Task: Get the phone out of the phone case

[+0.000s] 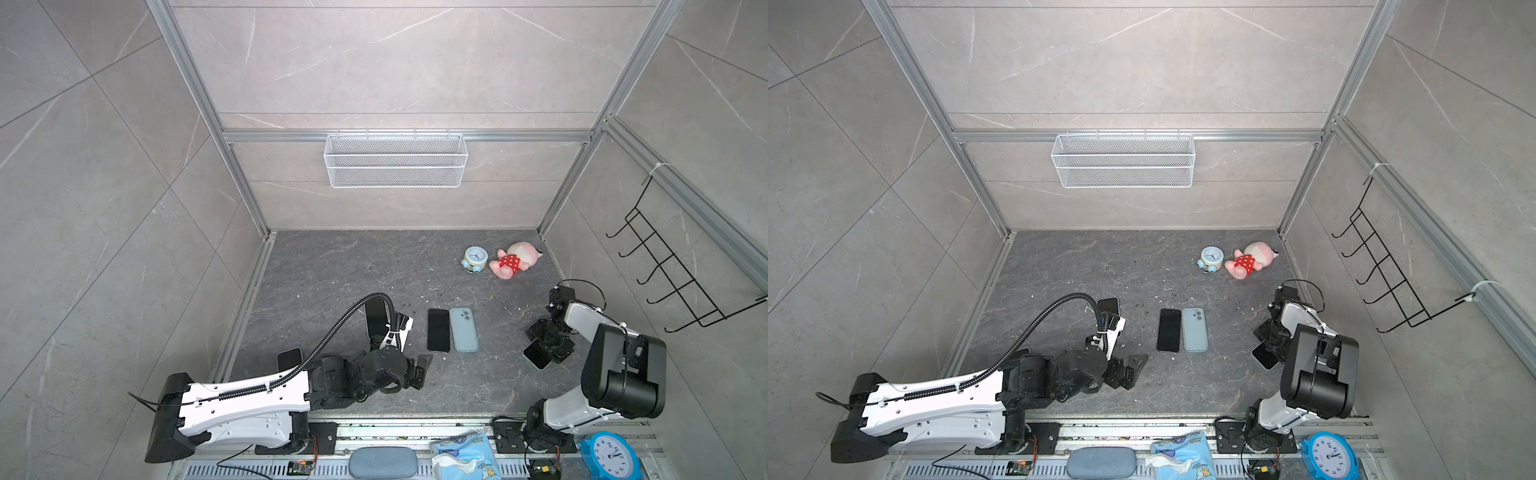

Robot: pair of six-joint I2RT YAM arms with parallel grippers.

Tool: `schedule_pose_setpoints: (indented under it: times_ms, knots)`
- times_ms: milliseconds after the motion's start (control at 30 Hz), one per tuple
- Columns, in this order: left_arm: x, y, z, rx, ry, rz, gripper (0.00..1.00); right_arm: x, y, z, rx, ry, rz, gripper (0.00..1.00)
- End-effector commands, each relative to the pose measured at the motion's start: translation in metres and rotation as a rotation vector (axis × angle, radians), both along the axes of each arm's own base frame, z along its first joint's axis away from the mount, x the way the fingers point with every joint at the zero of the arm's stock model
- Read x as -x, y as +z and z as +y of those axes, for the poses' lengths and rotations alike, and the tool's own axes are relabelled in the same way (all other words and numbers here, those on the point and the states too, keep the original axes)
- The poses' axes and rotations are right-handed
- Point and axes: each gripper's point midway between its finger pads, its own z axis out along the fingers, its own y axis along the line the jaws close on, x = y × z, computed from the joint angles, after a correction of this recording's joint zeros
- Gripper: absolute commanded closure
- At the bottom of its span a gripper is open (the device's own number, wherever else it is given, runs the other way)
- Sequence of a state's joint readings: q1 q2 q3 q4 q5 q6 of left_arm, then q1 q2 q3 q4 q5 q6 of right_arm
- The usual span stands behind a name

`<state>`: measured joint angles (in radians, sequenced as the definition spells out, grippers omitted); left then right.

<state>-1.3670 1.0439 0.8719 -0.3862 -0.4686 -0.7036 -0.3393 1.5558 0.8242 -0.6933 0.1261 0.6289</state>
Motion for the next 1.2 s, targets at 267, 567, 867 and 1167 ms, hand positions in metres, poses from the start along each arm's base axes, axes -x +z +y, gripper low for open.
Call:
schedule_pose_setpoints:
  times_ms: [267,567,867,1167]
  knots:
    - [-0.004,0.004,-0.003,0.044,0.014,-0.012,0.00,0.016,-0.010,0.013,-0.050,0.045,0.040,0.33]
    - [-0.003,0.004,0.000,0.056,0.017,-0.011,0.00,0.004,-0.002,0.021,-0.079,0.103,-0.032,0.46]
    - [-0.004,0.004,-0.002,0.064,0.024,-0.008,0.00,-0.012,0.003,0.039,-0.103,0.210,-0.085,0.50]
    - [-0.006,0.002,-0.010,0.058,0.029,0.002,0.00,-0.024,0.006,0.057,-0.103,0.325,-0.104,0.52]
